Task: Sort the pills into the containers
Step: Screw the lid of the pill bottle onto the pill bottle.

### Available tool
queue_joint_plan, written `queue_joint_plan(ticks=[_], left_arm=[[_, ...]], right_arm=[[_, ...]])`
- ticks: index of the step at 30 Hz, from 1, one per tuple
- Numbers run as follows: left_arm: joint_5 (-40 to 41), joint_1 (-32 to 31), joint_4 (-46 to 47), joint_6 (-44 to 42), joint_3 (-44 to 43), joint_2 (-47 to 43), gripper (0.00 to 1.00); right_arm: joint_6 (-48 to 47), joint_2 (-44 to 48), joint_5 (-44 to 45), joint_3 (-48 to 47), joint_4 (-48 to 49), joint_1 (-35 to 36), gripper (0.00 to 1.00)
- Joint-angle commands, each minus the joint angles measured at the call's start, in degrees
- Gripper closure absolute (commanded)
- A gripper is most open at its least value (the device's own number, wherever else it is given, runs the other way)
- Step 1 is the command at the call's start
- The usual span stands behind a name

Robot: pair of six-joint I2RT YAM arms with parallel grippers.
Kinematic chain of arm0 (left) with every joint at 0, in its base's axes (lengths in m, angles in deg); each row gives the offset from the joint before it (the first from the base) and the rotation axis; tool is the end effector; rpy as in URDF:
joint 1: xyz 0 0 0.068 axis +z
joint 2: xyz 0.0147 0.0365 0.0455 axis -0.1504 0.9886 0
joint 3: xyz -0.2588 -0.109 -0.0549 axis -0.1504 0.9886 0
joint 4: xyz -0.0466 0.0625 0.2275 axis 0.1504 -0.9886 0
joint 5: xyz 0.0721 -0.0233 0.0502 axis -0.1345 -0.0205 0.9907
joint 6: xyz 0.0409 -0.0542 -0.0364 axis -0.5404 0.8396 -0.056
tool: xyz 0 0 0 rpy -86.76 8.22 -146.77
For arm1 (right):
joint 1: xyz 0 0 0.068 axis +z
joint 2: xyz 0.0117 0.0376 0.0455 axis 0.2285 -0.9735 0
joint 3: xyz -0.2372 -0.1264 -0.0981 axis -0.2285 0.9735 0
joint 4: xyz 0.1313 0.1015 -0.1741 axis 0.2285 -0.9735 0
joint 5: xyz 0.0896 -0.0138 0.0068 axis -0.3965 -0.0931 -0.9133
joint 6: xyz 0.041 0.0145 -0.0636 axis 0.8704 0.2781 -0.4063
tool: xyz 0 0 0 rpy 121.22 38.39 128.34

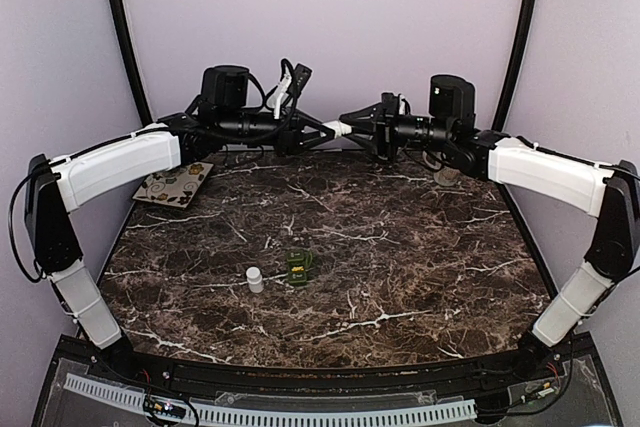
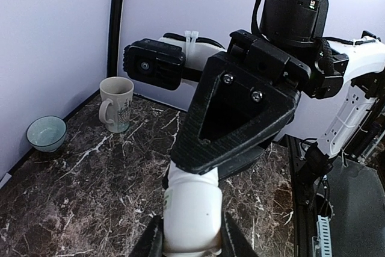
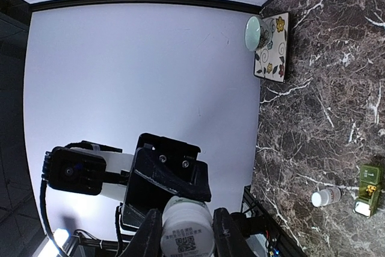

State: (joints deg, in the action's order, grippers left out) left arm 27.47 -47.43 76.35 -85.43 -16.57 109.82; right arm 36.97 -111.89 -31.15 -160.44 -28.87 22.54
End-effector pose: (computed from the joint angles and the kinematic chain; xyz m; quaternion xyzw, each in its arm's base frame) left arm 0.2972 -0.2908 0.3922 0.4204 0.6207 -0.4533 0.4822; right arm 0.2891 0.2547 0.3794 0.0872 0.7235 0.6698 0.1428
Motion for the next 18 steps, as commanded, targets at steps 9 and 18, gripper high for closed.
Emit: queue_joint_plan(ticks=[9,18], left_arm=[[-10.4,-6.2,6.6,5.0,3.3,0.8,1.0],[-14.0,-3.4,13.8,13.7,5.7,0.0,1.0]], right_arm=[[-4.5,-1.0,-2.3,-1.2,2.8,2.3,0.72],[-9.8,1.4,-0.5,-1.0,-1.4,1.8,0.5]])
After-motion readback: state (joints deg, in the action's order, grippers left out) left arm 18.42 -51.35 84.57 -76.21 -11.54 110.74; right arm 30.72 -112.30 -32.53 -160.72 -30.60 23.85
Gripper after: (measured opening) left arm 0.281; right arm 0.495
